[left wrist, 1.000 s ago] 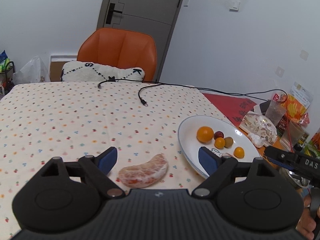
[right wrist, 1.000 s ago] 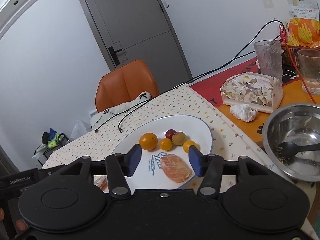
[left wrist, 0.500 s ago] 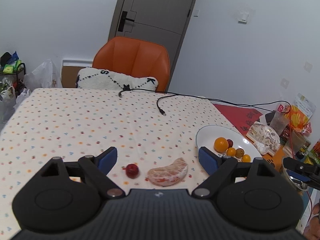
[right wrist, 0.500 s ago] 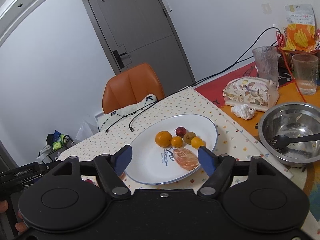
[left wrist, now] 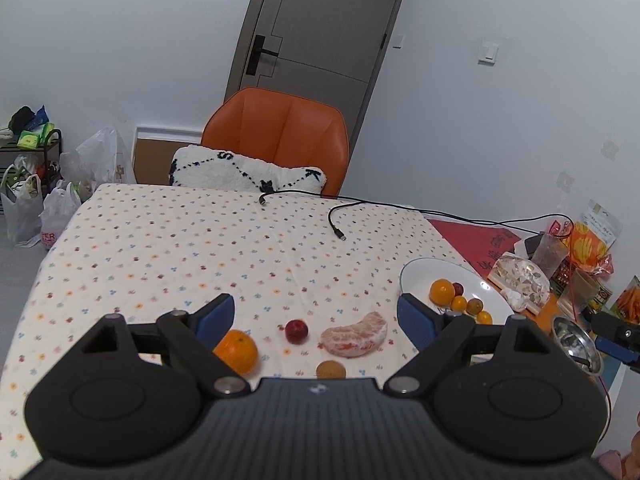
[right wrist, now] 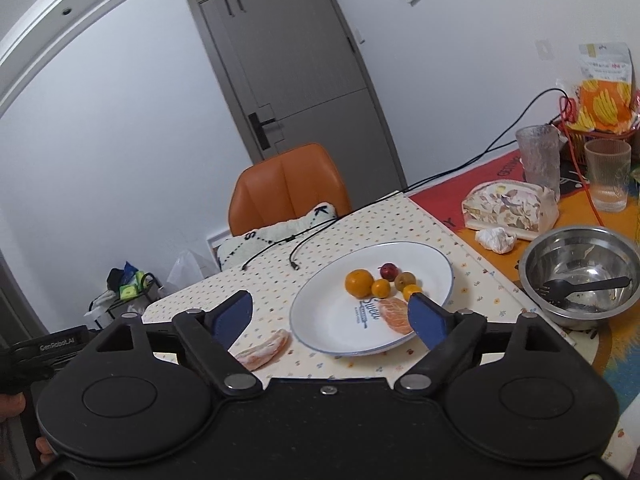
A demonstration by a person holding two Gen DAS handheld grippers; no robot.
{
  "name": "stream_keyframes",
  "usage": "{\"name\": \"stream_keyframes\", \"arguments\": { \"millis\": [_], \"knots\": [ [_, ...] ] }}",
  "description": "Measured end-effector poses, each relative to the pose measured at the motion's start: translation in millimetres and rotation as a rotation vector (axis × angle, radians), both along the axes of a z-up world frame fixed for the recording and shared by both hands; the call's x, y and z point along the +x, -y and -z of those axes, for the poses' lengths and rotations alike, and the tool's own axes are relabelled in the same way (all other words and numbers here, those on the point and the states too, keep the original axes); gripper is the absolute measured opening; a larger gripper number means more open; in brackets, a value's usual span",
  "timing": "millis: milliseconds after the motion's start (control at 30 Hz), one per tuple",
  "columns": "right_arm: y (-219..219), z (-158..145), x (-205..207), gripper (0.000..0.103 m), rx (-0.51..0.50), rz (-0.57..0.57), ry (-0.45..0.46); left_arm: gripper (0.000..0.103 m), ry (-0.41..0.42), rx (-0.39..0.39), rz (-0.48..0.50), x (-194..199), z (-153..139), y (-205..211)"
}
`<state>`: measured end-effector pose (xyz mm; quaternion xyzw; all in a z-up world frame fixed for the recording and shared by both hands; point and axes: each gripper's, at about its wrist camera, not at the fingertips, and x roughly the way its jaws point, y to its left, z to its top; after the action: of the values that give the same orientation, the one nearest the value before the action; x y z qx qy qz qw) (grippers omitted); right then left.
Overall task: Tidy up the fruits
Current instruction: 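Lift both open tools from the plate and move them to the loose fruit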
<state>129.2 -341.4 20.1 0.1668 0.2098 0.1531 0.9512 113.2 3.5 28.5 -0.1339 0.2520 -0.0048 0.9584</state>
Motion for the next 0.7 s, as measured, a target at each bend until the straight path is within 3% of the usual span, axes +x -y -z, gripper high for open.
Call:
{"name": "stream_keyframes", "arguments": {
  "millis": [300, 700],
  "knots": [
    [-11.6, -15.1, -24.2, 0.095, -0.019, -0.041, 0.037, 0.087, 0.005, 0.003, -0.008, -26.3, -2.4, -14.7],
    [-28.4, -22.7, -39.6, 0.098, -0.044, -0.089, 0.050, 0.087, 0.009, -0.012, -0.030, -45.7, -1.1, -34.8]
  ]
}}
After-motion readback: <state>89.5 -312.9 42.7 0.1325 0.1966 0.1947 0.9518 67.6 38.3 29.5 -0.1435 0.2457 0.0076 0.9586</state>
